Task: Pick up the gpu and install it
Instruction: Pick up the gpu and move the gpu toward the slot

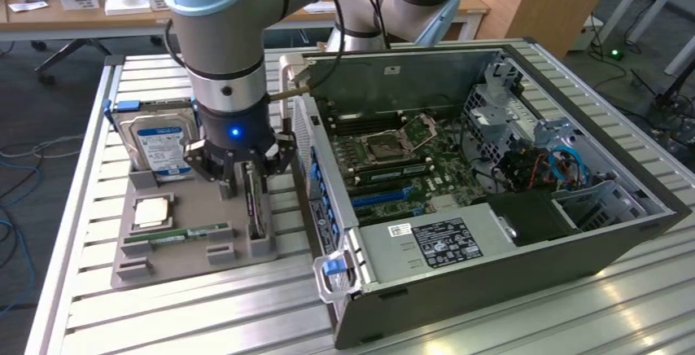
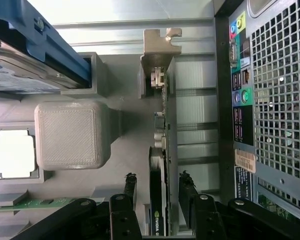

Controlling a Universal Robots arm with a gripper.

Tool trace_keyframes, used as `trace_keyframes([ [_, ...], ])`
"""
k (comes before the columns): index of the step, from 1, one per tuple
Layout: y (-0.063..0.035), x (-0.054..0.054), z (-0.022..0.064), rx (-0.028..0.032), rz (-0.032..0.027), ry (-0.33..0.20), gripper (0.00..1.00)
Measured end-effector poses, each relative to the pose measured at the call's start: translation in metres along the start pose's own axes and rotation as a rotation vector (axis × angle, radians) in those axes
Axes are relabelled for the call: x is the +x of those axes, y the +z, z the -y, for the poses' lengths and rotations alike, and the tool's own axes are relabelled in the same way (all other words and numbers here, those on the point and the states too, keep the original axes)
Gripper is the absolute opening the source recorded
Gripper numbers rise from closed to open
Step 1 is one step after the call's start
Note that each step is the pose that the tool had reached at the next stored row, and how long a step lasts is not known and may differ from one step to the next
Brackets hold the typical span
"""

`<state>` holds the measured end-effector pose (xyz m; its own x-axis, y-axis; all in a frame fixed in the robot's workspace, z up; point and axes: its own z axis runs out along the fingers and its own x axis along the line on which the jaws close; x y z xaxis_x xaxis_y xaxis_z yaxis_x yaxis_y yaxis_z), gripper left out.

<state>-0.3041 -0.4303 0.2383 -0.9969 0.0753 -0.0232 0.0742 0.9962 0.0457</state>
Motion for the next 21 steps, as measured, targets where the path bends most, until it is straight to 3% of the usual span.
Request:
trace_keyframes([
  [10,0.0059,0.0001,0.0003,0.0001,0.0,0.0,0.47],
  [21,0.0062,0.0001,0.0003,0.0004,0.0,0.0,0.47],
])
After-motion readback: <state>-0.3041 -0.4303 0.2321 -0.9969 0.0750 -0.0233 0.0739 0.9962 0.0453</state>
